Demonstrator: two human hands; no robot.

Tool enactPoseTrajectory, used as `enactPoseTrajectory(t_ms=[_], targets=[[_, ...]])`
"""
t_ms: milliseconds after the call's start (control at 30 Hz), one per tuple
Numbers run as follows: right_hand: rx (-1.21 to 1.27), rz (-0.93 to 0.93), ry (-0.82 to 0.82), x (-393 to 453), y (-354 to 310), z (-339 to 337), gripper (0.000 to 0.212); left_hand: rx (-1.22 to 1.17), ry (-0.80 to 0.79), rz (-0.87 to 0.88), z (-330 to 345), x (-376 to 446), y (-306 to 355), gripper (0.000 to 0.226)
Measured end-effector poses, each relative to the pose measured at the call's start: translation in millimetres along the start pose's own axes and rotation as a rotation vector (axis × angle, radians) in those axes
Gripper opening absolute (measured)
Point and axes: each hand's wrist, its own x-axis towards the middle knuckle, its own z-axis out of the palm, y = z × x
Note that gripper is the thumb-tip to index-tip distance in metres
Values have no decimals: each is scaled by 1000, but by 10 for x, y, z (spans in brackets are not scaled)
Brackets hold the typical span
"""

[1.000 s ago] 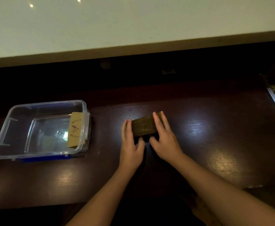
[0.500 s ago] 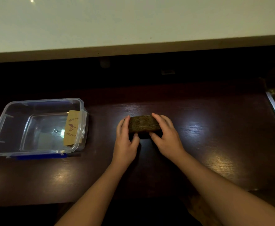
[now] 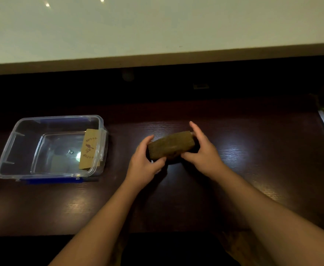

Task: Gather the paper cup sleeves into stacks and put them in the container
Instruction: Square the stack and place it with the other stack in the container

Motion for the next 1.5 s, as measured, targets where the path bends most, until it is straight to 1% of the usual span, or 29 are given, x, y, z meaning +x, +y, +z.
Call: enactPoseTrajectory(t_ms=[33, 100, 167, 200, 267, 333, 367, 467, 567, 633, 700, 733, 767, 800, 900, 933, 1000, 1100, 1233, 1300, 1367, 1433, 1500], targets=[[104, 16, -27, 14, -57, -41, 98, -77, -17, -34, -34, 7, 32, 63], [370, 79, -57, 32, -187, -89, 99, -346, -15, -123, -66, -15, 118, 48], [630, 190, -28, 41, -300, -67, 93, -614, 13, -254, -42, -74, 188, 42], [739, 254, -7, 37, -346, -31, 85, -701, 35, -322, -13, -116, 214, 42], [895, 361, -1, 0, -415, 82, 55, -814, 75, -420, 76, -217, 259, 42], [945, 421, -41, -71, -443, 213, 28, -886, 107, -473, 164, -313, 297, 30], [934, 446, -55, -108, -436, 271, 22, -921, 120, -486, 190, -361, 313, 23], [846, 507, -62, -164, -432, 385, 18, -983, 170, -532, 222, -487, 336, 13], [743, 512, -75, -211, -490, 457, 12, -958, 172, -589, 145, -595, 337, 16], [688, 506, -89, -222, -567, 500, 13, -884, 126, -598, 9, -613, 354, 34], [632, 493, -113, -205, -684, 547, 16, -819, 75, -590, -198, -582, 387, 63], [605, 480, -132, -193, -764, 585, 17, -800, 57, -591, -330, -560, 400, 74], [580, 463, -155, -176, -853, 637, 18, -787, 34, -593, -478, -533, 406, 78], [552, 442, -181, -155, -944, 699, 19, -779, 1, -593, -638, -503, 413, 77], [504, 380, -257, -108, -1235, 938, 16, -734, -130, -580, -1123, -430, 404, 53], [500, 366, -270, -90, -1327, 1025, 16, -714, -151, -568, -1277, -410, 391, 50], [487, 351, -288, -43, -1510, 1210, 18, -697, -170, -530, -1548, -359, 356, 42], [485, 337, -295, 47, -1734, 1492, 14, -683, -170, -473, -1879, -272, 289, 25], [540, 332, -322, 161, -1910, 1836, 15, -639, -133, -434, -2191, -116, 107, 26], [602, 321, -319, 202, -1965, 1985, 22, -648, -112, -415, -2324, -26, 5, 29], [598, 272, -250, 251, -1982, 2083, 29, -655, -86, -401, -2492, 86, -141, 29], [487, 205, -116, 300, -1933, 2104, 30, -613, -74, -396, -2682, 210, -320, 26], [345, 178, 8, 338, -1828, 2077, 28, -545, -65, -437, -2866, 326, -509, 33]])
